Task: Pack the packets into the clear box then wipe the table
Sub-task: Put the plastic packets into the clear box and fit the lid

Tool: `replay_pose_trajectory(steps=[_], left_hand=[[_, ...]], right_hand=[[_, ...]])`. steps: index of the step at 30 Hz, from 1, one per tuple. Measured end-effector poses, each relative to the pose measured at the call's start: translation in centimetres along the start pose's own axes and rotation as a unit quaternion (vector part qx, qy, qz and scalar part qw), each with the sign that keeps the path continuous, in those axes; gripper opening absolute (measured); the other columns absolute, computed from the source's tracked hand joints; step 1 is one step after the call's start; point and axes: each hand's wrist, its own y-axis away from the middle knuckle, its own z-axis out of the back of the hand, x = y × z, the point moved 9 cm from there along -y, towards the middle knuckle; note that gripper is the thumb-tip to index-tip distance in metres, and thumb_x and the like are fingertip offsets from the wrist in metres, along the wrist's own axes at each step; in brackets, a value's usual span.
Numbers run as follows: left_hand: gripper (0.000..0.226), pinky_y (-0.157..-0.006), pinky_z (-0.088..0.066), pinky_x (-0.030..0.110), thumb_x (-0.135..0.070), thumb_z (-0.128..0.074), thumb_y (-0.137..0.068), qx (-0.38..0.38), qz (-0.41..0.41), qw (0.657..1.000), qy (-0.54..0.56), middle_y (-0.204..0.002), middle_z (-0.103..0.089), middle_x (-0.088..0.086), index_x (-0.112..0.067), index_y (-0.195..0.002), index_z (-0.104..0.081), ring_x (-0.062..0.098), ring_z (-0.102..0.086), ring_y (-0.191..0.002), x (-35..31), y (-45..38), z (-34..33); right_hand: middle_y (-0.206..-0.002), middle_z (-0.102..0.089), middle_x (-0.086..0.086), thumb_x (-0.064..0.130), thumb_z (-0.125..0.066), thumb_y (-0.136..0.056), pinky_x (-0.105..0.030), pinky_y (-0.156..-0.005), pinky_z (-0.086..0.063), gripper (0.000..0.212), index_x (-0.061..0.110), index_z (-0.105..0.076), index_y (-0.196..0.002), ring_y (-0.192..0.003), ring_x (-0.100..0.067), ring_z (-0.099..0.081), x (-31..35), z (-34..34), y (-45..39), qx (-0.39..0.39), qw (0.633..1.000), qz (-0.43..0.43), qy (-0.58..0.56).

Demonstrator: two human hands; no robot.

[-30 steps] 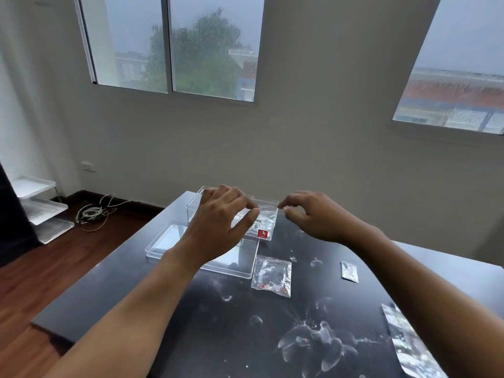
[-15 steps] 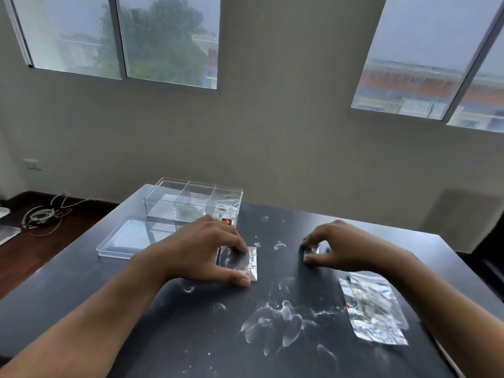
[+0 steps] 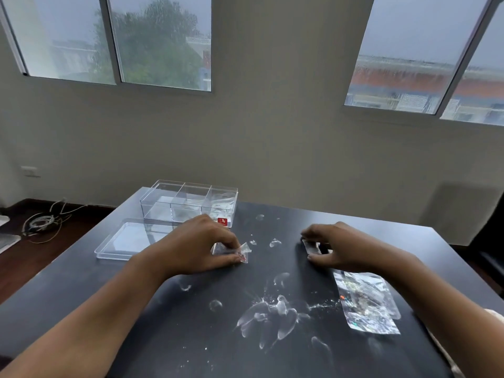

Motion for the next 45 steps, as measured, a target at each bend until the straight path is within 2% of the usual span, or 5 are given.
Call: replay_pose_trajectory(steps=[13,24,31,39,45], left_hand=[[0.030,-0.068,-0.052,0.024,-0.053,-0.064,-0.094,-0.127,0.049,0.991,0.015,-0.089,-0.065,-0.028,-0.047,-0.123,-0.058,-0.002,-0.063,-0.077,1.0,0.7,3.0],[0.038,-0.072,-0.059,0.030,-0.034,-0.071,-0.095,-0.390,0.148,0.909,0.010,-0.093,-0.076,-0.007,-0.023,-0.129,-0.059,0.014,-0.074,-0.078,6.9,4.6,9.5],[0.021,-0.080,-0.061,0.037,-0.030,-0.067,-0.099,-0.372,0.149,0.916,-0.013,-0.105,-0.077,0.001,-0.017,-0.115,-0.070,0.020,-0.074,-0.094,9.2,4.3,8.4],[0.036,-0.097,-0.053,0.043,-0.038,-0.066,-0.097,-0.249,0.197,0.947,-0.039,-0.123,-0.073,-0.003,-0.029,-0.132,-0.066,0.024,-0.067,-0.112,11.3,2.9,5.1],[0.048,-0.101,-0.036,0.041,-0.056,-0.033,-0.102,-0.156,0.220,0.956,-0.116,-0.097,-0.075,-0.009,-0.027,-0.095,-0.071,0.020,-0.066,-0.097,11.8,2.6,3.4]], right_hand=[[-0.084,-0.077,0.005,0.012,-0.067,-0.074,-0.036,-0.073,-0.060,0.020,0.021,-0.076,-0.090,-0.075,-0.012,-0.072,-0.3,0.7,-1.2,-0.122,0.992,0.040,0.004],[-0.073,-0.077,0.009,0.003,-0.077,-0.078,-0.006,-0.069,-0.048,0.017,0.015,-0.080,-0.091,-0.071,0.001,-0.073,5.4,6.8,-4.1,-0.255,0.952,0.098,-0.137],[-0.084,-0.080,0.004,0.011,-0.076,-0.084,-0.024,-0.076,-0.058,0.010,0.015,-0.083,-0.090,-0.075,-0.007,-0.073,12.6,7.3,-8.9,-0.313,0.927,0.179,-0.099],[-0.099,-0.079,0.000,0.023,-0.064,-0.093,-0.041,-0.079,-0.058,0.018,0.021,-0.080,-0.100,-0.090,-0.024,-0.072,14.0,2.5,-13.3,-0.217,0.967,0.129,-0.025],[-0.081,-0.064,0.004,0.034,-0.043,-0.101,-0.032,-0.086,-0.033,0.035,0.017,-0.065,-0.080,-0.104,-0.025,-0.062,13.5,-0.1,-14.0,-0.117,0.983,0.121,0.071]])
